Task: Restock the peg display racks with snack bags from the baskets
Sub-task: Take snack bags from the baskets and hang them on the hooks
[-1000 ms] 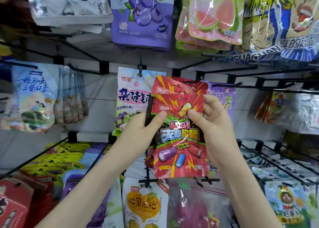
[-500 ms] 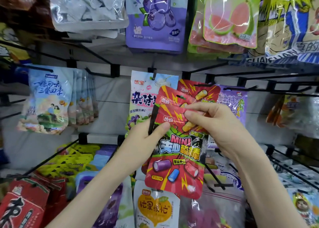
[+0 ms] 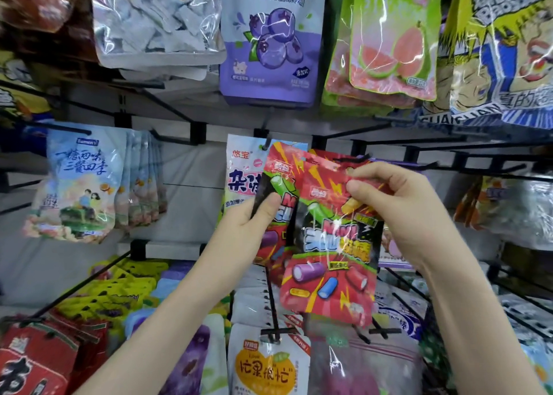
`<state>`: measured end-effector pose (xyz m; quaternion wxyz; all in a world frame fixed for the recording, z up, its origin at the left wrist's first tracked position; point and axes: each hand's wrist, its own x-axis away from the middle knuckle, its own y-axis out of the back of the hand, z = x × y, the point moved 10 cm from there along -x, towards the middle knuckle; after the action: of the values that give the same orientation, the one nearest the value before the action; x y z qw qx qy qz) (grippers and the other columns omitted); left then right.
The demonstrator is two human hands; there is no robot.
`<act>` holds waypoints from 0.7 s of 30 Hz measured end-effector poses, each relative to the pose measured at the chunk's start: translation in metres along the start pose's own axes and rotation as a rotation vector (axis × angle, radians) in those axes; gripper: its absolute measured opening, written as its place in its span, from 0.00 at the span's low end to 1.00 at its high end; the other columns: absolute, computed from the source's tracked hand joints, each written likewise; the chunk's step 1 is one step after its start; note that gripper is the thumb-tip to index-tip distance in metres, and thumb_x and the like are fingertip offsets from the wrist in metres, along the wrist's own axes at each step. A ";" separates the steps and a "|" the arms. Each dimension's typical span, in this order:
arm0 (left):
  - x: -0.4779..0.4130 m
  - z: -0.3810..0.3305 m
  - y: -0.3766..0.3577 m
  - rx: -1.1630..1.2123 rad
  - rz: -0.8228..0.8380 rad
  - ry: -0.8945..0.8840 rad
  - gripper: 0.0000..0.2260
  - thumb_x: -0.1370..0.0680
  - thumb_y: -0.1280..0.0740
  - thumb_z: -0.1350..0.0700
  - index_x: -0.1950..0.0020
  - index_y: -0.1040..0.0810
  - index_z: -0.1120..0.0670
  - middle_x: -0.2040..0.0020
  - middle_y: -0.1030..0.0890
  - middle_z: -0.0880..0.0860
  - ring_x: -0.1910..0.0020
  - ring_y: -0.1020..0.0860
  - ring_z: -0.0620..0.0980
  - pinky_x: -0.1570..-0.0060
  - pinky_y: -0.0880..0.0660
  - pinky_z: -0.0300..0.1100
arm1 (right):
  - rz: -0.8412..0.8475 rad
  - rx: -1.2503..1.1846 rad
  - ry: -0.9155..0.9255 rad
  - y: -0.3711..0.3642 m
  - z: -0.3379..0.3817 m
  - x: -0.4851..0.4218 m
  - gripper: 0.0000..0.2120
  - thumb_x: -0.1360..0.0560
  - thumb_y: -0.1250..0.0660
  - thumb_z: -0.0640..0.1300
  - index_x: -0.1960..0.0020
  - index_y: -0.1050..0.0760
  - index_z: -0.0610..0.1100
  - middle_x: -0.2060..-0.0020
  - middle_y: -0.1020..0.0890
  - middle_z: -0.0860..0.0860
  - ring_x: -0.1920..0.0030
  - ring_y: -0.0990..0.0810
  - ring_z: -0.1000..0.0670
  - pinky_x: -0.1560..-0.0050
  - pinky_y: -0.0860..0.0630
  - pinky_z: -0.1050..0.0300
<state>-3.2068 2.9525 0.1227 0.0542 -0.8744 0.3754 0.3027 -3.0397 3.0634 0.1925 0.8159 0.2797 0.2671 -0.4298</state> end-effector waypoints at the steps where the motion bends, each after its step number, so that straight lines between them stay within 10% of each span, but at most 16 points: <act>1: -0.002 -0.001 0.002 0.009 -0.012 -0.002 0.34 0.29 0.41 0.32 0.53 0.27 0.65 0.62 0.32 0.51 0.62 0.34 0.48 0.61 0.32 0.40 | -0.034 -0.029 0.017 0.009 0.002 -0.001 0.11 0.27 0.30 0.39 0.63 0.19 0.53 0.69 0.18 0.50 0.65 0.20 0.51 0.54 0.24 0.50; 5: -0.002 -0.001 0.001 0.055 0.025 0.005 0.42 0.33 0.39 0.25 0.50 0.29 0.66 0.58 0.25 0.55 0.59 0.26 0.56 0.46 0.27 0.65 | -0.165 -0.098 0.065 0.034 0.007 -0.004 0.08 0.24 0.33 0.39 0.59 0.21 0.51 0.70 0.20 0.53 0.65 0.21 0.54 0.59 0.24 0.59; 10: 0.006 -0.009 0.013 0.056 -0.047 -0.072 0.31 0.27 0.39 0.31 0.64 0.30 0.62 0.69 0.29 0.56 0.68 0.28 0.52 0.63 0.25 0.43 | -0.186 -0.060 0.102 0.032 0.020 -0.008 0.08 0.24 0.32 0.41 0.59 0.21 0.53 0.68 0.19 0.52 0.63 0.21 0.54 0.57 0.24 0.57; 14: 0.014 -0.007 0.025 0.123 -0.035 -0.071 0.24 0.27 0.35 0.35 0.55 0.21 0.57 0.58 0.21 0.66 0.57 0.20 0.64 0.53 0.20 0.58 | -0.121 0.031 0.103 0.019 0.029 -0.009 0.06 0.24 0.32 0.41 0.57 0.22 0.51 0.70 0.18 0.53 0.65 0.20 0.56 0.56 0.23 0.55; 21: 0.025 -0.014 0.047 0.138 -0.147 -0.140 0.14 0.25 0.40 0.46 0.56 0.20 0.53 0.60 0.16 0.52 0.61 0.19 0.44 0.64 0.23 0.36 | -0.114 0.002 0.076 0.022 0.029 -0.011 0.07 0.25 0.32 0.37 0.56 0.21 0.48 0.67 0.20 0.50 0.62 0.20 0.49 0.52 0.23 0.49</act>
<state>-3.2188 2.8989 0.1264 0.1624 -0.8703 0.3257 0.3318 -3.0211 3.0599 0.2251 0.7792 0.2809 0.3130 -0.4648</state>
